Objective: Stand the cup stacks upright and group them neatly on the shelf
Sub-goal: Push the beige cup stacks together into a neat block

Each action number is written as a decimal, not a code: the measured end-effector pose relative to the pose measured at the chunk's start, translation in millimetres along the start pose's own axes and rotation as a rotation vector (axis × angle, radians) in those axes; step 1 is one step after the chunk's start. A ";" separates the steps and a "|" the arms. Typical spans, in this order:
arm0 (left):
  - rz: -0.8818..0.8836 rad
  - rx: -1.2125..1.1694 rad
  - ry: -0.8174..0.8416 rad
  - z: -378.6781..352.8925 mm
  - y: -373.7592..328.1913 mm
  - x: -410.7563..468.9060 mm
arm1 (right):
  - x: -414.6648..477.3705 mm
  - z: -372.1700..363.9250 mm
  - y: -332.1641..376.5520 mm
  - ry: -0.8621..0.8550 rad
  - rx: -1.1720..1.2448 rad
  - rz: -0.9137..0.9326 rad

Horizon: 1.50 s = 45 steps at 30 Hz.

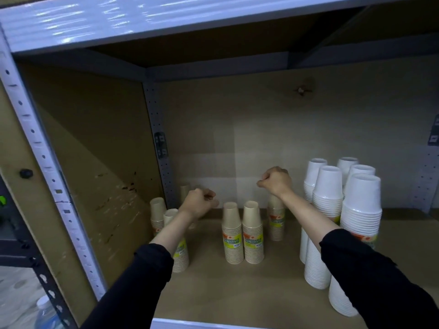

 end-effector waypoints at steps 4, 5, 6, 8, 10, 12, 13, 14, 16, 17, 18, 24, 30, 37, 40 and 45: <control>0.050 0.140 -0.113 35.5 13.8 -2.3 | 11.4 3.2 -0.8 0.002 -0.182 -0.063; 0.076 0.170 -0.124 43.6 16.8 -3.9 | 13.9 1.6 -1.5 0.019 -0.217 -0.077; 0.113 0.201 -0.126 51.0 19.8 -6.2 | 16.4 -0.7 -2.7 0.036 -0.243 -0.092; 0.196 0.254 -0.091 61.1 24.8 -11.2 | 19.2 -4.4 -4.8 0.084 -0.274 -0.127; 0.265 0.273 -0.055 66.9 31.0 -14.3 | 18.5 -6.6 -5.2 0.144 -0.292 -0.149; 0.322 0.282 -0.026 69.8 35.7 -16.8 | 14.5 -7.8 -4.9 0.187 -0.307 -0.165; 0.338 0.282 -0.020 70.3 37.4 -17.6 | 12.3 -8.5 -5.0 0.197 -0.312 -0.175; 0.348 0.281 -0.018 70.4 37.9 -18.4 | 11.0 -9.5 -5.5 0.199 -0.315 -0.185; 0.346 0.270 -0.016 69.4 38.1 -18.6 | 10.4 -12.2 -6.9 0.189 -0.313 -0.200; 0.342 0.265 -0.012 68.9 37.2 -19.1 | 10.7 -13.4 -7.5 0.180 -0.309 -0.206; 0.338 0.258 -0.008 68.6 36.2 -20.0 | 11.0 -14.0 -7.9 0.171 -0.308 -0.208; 0.312 0.224 -0.017 69.9 35.1 -25.6 | 5.3 -8.8 -7.6 0.141 -0.271 -0.188; 0.290 0.209 -0.015 84.9 9.7 -30.8 | -4.5 22.8 17.9 0.028 -0.233 -0.089; 0.186 0.243 0.059 97.9 -40.1 -36.9 | -24.7 91.3 60.2 -0.187 -0.247 0.034; 0.113 0.249 0.083 92.7 -56.6 -42.5 | -40.0 111.1 70.8 -0.207 -0.270 0.083; 0.061 0.229 0.153 66.9 -75.2 -54.2 | -58.6 99.1 67.8 -0.040 -0.229 0.095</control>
Point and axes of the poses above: each hand's wrist, its own x-axis towards the middle knuckle, its own z-axis out of the back of the hand, y = z × x, the point moved 1 cm from there along x, towards the middle knuckle, and after that the axes turned 14 degrees about -x, right-handed, at the moved point
